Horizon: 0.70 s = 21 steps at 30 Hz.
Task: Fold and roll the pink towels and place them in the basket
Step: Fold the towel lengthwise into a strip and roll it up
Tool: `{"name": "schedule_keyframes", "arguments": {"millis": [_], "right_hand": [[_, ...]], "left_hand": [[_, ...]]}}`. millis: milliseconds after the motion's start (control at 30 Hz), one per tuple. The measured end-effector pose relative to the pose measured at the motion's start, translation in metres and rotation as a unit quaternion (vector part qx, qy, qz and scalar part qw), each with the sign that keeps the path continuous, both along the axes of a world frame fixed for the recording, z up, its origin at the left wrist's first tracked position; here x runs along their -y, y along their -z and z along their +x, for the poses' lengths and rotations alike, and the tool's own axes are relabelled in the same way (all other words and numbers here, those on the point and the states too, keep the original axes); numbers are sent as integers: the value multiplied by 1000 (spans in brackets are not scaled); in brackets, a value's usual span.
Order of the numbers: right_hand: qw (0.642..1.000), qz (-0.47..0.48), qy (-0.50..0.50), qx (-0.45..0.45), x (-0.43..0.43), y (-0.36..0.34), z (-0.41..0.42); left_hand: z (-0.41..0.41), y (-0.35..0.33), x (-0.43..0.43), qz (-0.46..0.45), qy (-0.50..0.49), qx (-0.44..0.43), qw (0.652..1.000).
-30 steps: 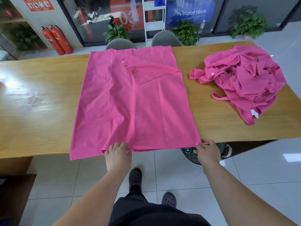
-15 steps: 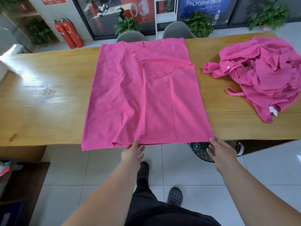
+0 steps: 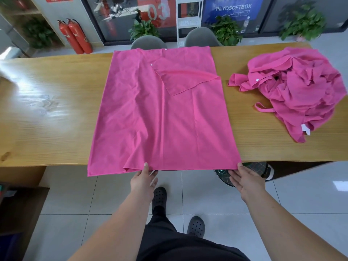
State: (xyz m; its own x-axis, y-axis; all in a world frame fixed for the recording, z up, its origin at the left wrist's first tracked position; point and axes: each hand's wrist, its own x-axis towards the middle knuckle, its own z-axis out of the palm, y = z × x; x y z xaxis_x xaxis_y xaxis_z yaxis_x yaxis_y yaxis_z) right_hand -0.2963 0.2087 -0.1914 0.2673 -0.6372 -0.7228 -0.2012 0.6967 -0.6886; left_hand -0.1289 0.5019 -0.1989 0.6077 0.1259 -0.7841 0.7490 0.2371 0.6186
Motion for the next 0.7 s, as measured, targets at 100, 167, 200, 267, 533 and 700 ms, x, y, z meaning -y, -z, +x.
{"name": "schedule_keyframes", "arguments": {"millis": [100,167,200,267,533,700], "right_hand": [[1000,-6,-6,-24,2,0,-1],[1000,0,-6,-29,0,-9,10],[1000,-3,-7,-20,-4,-20,21],[997,-63,-21,33,-13,-52,48],[989,-96,-8,-115,3,-35,28],[988,-116,-47,-88,-6,-36,33]], "left_hand": [[2,-4,2,24,-17,9,1000],[2,-5,2,39,-22,10,999],[2,-7,3,38,-25,14,999],[4,-9,4,32,-38,25,998],[-3,-6,-2,80,-21,-9,997],[-1,-5,-5,75,-4,-36,997]]}}
